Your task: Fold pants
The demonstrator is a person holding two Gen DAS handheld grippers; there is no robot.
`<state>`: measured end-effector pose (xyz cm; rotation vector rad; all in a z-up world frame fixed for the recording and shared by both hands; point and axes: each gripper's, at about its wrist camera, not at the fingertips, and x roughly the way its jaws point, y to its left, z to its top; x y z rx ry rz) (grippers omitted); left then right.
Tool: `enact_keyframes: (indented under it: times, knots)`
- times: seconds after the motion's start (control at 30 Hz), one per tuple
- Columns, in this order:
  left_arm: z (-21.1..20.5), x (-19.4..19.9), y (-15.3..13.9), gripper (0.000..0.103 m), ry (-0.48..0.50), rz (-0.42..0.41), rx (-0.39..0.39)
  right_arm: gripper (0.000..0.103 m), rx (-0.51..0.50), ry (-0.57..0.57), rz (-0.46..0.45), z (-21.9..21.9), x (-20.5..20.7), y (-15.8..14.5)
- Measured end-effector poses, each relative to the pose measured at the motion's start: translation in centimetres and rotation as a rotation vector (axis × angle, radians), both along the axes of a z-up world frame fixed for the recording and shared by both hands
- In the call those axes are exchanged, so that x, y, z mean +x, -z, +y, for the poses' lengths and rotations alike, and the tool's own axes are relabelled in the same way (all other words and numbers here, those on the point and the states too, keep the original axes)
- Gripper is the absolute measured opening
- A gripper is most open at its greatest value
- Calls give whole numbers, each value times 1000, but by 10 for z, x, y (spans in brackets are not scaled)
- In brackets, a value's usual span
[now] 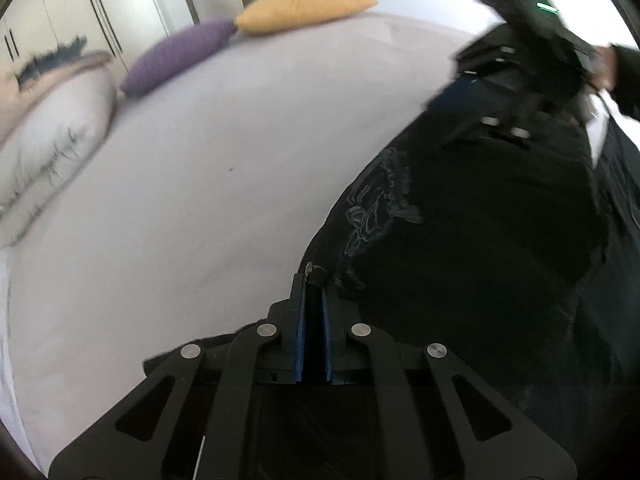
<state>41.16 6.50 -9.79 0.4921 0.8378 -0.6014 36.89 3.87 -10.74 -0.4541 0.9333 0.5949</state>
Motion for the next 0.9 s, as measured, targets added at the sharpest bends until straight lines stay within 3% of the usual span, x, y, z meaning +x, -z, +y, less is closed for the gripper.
enact_keyframes:
  times: [0.13,0.27,0.3,0.37,0.47,0.7,0.9]
  knots:
    - [-9,-29,3,6,2,-57,-9,47,-9,2,4,11,12,-2]
    - [-10,-28,-4,6,-9,-59,-34,46,-40,-19,37,21,16,2]
    - [-12,-28,-4,6,-11,-62,-38,42,-53,-22,41,24,17,3]
    - [-10,-34,-5,6,-13,-69,-37,20,-48,-31,59,28,17,2]
    - [-8,-38,-3,5,-24,-76,-38,8,-49,-10,58,33,14,-3]
    - [3,-59,-19,5,-78,-73,-73,6,51,124,10,50,-15,-28]
    - [13,-99,-31,5,-143,-52,-124,6,206,161,57,81,-60,-26]
